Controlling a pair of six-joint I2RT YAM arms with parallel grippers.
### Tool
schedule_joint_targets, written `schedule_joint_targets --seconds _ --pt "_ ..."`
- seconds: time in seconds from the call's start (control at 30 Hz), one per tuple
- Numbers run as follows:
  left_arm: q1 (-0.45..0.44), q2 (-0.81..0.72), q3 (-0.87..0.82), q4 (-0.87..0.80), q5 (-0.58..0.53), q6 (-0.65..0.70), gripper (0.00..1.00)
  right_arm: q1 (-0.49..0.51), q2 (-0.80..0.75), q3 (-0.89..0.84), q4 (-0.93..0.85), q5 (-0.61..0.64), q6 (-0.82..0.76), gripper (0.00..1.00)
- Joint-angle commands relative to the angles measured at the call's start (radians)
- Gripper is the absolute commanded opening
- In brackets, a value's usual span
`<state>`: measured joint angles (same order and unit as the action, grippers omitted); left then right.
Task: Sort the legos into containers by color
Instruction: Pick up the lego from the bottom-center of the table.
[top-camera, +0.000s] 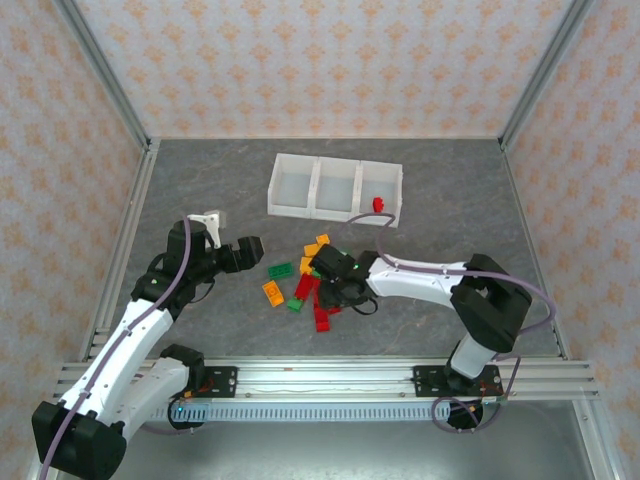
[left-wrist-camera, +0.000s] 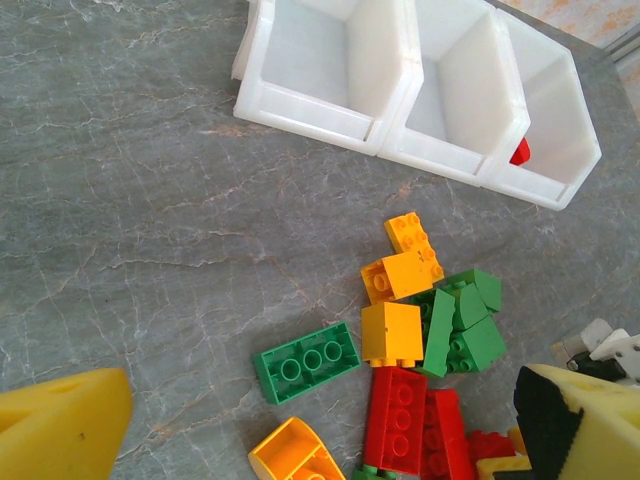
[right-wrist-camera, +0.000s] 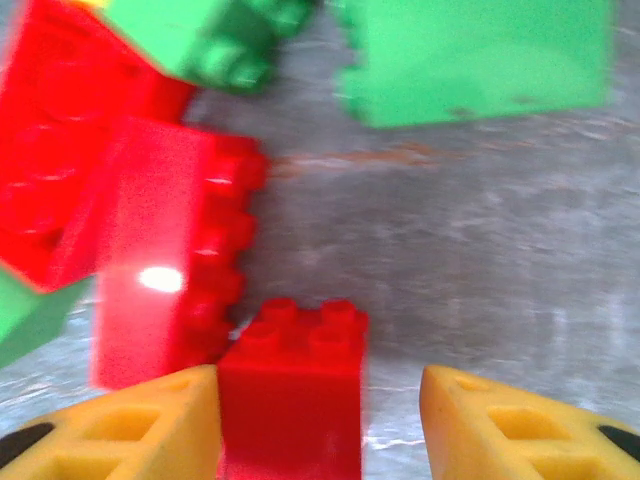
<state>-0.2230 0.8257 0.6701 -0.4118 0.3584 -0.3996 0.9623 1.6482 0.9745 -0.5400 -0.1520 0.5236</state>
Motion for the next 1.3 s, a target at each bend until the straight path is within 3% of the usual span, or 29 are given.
schedule_joint_targets --seconds 0.0,0.53,0.9,1.17,1.27 --pt "-0.012 -0.019 -0.001 -0.013 -0.022 -0.004 0.99 -0.032 -0.044 -0.059 -0.064 0.095 0.053 0.52" --pt "-0.017 -0.024 -0.002 -0.011 -0.024 -0.002 0.99 -0.043 -0.055 -0.071 -0.055 0.095 0.067 0.5" --pt "-0.019 -0.017 -0.002 -0.011 -0.02 -0.001 0.99 -0.042 -0.046 -0.049 -0.079 0.115 0.063 0.35" --pt "-0.02 -0.015 -0.001 -0.01 -0.018 0.001 0.99 -0.048 -0.097 0.113 -0.196 0.201 0.033 0.26" --pt "-0.02 -0.012 -0.002 -0.007 -0.014 0.002 0.99 -0.098 -0.111 0.215 -0.237 0.24 -0.019 0.24"
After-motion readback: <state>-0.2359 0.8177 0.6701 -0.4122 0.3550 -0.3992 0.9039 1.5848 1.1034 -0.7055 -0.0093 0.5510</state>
